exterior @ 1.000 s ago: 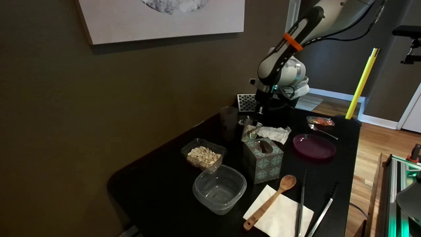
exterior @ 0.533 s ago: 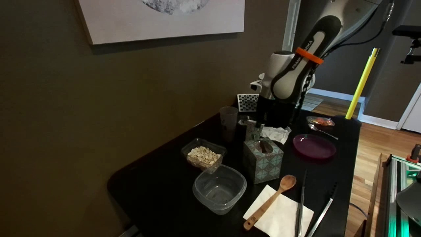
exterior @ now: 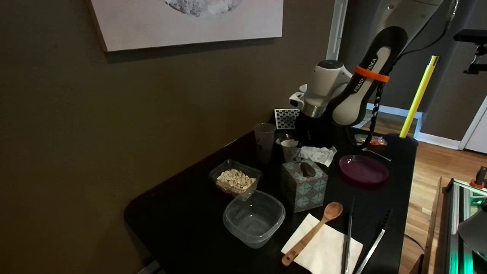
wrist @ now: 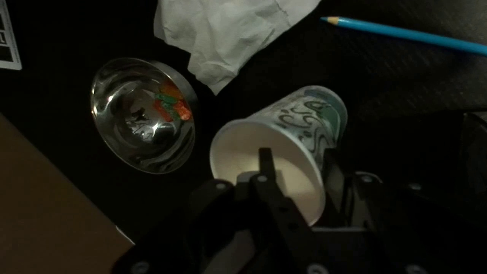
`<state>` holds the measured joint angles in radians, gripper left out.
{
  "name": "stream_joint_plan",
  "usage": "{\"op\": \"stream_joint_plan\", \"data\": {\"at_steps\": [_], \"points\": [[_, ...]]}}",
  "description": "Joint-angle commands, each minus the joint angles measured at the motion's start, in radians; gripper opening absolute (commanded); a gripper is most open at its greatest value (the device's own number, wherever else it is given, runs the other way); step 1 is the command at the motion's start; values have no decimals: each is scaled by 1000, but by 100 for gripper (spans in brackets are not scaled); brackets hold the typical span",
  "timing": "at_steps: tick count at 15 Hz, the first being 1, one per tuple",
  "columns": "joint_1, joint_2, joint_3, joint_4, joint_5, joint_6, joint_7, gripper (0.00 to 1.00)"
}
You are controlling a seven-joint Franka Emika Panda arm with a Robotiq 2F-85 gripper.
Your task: Make the coffee cup stand upright
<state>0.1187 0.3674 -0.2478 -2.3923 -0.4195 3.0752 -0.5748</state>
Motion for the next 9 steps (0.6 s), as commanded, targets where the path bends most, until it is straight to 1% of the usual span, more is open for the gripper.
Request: {"op": "stream_joint_plan", "data": {"at_steps": [1,2,3,5,7,9], "points": [[-33,-47,49,-22,-19,-28,71,71],[-59,-62,84,-24,0,-41,77,77],[-82,-76,113,-26,18,-59,86,86],[-110,-94,147,-25,38,-79,111,99],[-145,-115,184,-25,87,-103,144,100],[-185,-140,229,-18,176,-152,171,100]]}}
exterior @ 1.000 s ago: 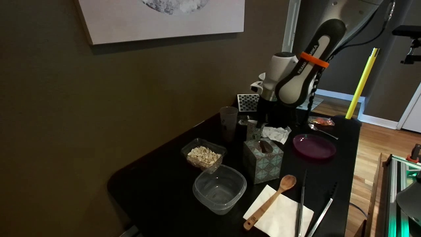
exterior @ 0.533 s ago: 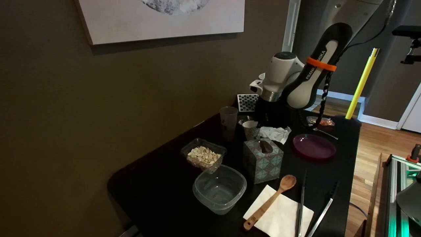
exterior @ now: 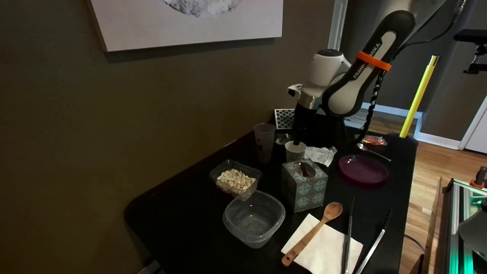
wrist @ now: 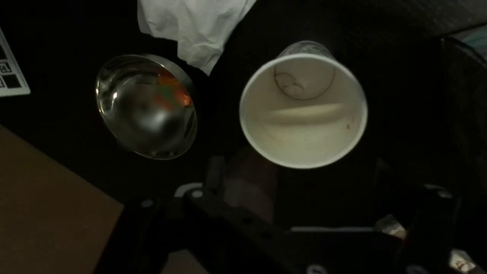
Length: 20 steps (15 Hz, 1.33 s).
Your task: Make the coffee cup stand upright
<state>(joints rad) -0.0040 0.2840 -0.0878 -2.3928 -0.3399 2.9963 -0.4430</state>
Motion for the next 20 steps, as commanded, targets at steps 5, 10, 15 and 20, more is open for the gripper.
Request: {"op": "stream_joint_plan", "data": {"at_steps": [5,10,15,20], "points": [[-128,-119,131,39,345,-280,34,100],[-135,-168,89,138,491,-495,55,100],[-141,-198,45,241,545,-659,88,100],[-132,-201,29,258,535,-656,78,100]]}}
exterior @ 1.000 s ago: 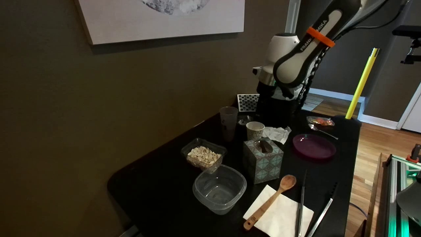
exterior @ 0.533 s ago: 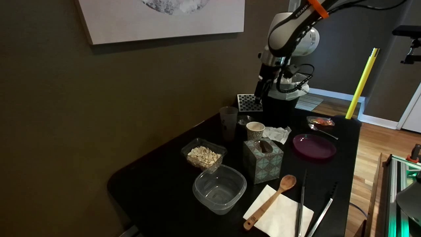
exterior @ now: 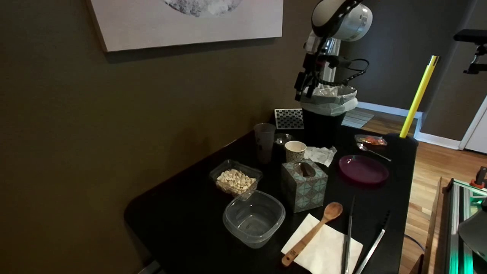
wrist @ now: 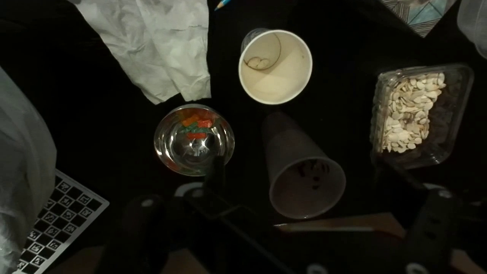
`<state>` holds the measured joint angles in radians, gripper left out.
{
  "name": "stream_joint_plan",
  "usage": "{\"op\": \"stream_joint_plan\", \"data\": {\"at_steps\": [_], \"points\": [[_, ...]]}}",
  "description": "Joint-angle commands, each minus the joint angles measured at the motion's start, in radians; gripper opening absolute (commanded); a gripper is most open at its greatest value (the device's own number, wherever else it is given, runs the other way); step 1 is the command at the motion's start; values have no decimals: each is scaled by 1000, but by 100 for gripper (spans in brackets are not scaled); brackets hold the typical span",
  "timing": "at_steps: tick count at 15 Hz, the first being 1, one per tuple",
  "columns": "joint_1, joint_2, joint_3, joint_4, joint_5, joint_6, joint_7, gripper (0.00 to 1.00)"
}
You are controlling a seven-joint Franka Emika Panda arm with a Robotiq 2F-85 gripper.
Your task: Make the coffee cup stand upright
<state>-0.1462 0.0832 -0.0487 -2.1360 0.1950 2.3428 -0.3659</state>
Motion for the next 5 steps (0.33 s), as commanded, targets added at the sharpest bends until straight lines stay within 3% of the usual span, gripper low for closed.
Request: {"op": "stream_joint_plan", "data": {"at_steps": [1,5], "points": [[11,1,-10,1,0,-2,1,100],[13,4,-9,1,0,-2,1,100]]}}
